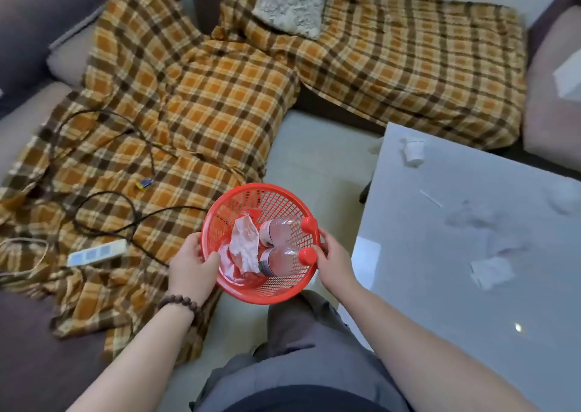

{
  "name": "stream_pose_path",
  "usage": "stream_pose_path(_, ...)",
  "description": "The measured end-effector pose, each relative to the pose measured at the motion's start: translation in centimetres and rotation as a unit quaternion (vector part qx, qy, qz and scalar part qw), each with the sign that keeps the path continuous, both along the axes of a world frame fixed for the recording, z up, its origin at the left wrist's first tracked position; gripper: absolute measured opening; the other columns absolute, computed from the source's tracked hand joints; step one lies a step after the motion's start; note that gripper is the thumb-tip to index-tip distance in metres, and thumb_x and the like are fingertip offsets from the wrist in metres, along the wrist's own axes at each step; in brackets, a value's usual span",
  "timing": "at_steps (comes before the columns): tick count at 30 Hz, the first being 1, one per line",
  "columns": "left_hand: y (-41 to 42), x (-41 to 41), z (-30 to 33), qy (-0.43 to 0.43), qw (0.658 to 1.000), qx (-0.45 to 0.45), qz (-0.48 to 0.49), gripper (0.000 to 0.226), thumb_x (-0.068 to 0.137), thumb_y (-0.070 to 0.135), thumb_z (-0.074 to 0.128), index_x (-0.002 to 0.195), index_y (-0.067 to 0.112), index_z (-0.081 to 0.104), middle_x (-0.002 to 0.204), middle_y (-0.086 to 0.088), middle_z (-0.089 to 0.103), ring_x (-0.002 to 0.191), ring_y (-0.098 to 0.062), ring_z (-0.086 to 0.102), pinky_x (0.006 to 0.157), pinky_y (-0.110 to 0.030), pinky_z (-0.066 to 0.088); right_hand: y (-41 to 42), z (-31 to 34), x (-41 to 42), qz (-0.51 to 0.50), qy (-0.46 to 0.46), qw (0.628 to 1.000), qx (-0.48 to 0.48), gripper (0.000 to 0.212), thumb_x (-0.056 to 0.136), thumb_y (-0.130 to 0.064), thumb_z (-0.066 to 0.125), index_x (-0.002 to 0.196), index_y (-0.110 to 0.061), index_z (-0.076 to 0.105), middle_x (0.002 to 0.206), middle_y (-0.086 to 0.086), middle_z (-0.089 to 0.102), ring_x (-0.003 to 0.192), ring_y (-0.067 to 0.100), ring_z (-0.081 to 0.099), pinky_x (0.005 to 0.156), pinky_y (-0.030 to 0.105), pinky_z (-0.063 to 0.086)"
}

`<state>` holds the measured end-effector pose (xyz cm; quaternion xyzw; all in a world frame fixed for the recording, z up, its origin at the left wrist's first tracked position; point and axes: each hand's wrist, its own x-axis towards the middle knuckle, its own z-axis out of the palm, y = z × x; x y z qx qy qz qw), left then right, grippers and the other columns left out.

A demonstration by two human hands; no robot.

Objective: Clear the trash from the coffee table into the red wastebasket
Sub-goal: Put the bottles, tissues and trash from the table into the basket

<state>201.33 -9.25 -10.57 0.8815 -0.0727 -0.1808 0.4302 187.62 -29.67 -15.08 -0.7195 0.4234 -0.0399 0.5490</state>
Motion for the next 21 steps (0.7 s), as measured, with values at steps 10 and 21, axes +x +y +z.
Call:
stream_pose_path(10, -14.8, 8.4, -0.7, 0.006, 0.989, 0.002, -0.148, 0.035, 0.075, 0.022, 0.062, 0.078, 0.056, 0.056, 0.074, 0.014, 0.068, 0.070, -0.003, 0.063, 0.061, -0.023, 0.046, -10.1, -2.2, 3.0, -0.158, -0.019, 0.987, 0.007, 0.039, 0.095, -0.016, 0.048, 0.132, -0.028, 0.047, 0.099, -0.013, 0.062, 0.088, -0.001, 0.059, 0.077, 0.016, 0.048)
stream_pose_path(21, -38.5, 18.4, 0.9, -0.049, 0.959, 0.058, -0.274, 0.020, 0.081, 0.017, 0.059, 0.091, 0.034, 0.055, 0.072, 0.016, 0.061, 0.065, -0.002, 0.057, 0.053, -0.018, 0.040, -28.1, -3.0, 10.2, -0.263, -0.039, 0.963, 0.051, 0.035, 0.095, -0.018, 0.047, 0.128, -0.029, 0.044, 0.097, -0.003, 0.065, 0.084, 0.000, 0.061, 0.057, 0.005, 0.045)
